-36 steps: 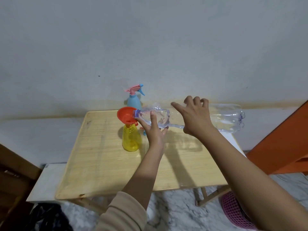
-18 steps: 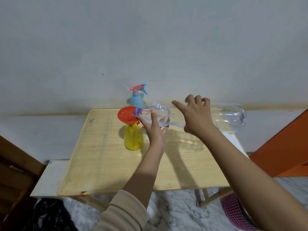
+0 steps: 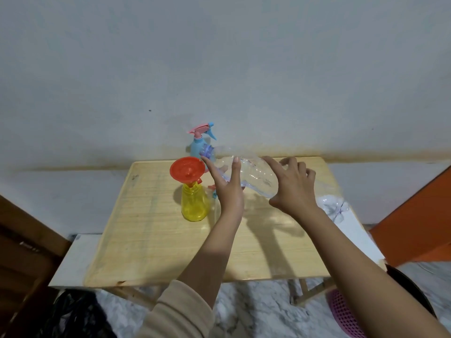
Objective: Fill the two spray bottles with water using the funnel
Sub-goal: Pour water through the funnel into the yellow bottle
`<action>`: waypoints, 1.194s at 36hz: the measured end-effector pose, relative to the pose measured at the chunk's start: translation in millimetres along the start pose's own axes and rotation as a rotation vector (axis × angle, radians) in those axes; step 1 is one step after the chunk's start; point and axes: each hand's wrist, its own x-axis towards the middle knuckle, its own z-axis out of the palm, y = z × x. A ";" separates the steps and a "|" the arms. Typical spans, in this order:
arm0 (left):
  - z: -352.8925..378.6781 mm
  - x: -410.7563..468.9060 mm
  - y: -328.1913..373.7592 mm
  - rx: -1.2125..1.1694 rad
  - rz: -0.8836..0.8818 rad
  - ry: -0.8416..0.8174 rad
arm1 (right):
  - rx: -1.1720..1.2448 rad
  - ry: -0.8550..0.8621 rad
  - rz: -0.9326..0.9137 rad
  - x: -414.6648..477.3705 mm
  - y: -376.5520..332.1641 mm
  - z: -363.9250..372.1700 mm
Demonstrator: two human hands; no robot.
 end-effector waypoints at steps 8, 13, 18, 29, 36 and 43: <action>24.7 -1.3 2.3 0.247 0.171 -0.093 | 0.347 0.011 0.117 -8.4 23.0 17.8; 47.0 -6.1 1.5 0.317 0.268 -0.219 | 0.590 0.053 0.135 -5.0 43.2 29.8; 67.4 -10.0 -3.3 0.336 0.300 -0.365 | 0.794 0.065 0.120 -0.5 62.2 39.5; 95.8 -10.6 -24.5 0.401 0.308 -0.459 | 0.913 0.034 0.166 17.1 88.7 55.2; 106.0 -11.5 -34.5 0.461 0.314 -0.517 | 0.921 -0.001 0.185 19.2 99.5 62.8; 106.5 -9.8 -36.7 0.443 0.313 -0.499 | 0.960 -0.028 0.165 19.4 110.8 66.2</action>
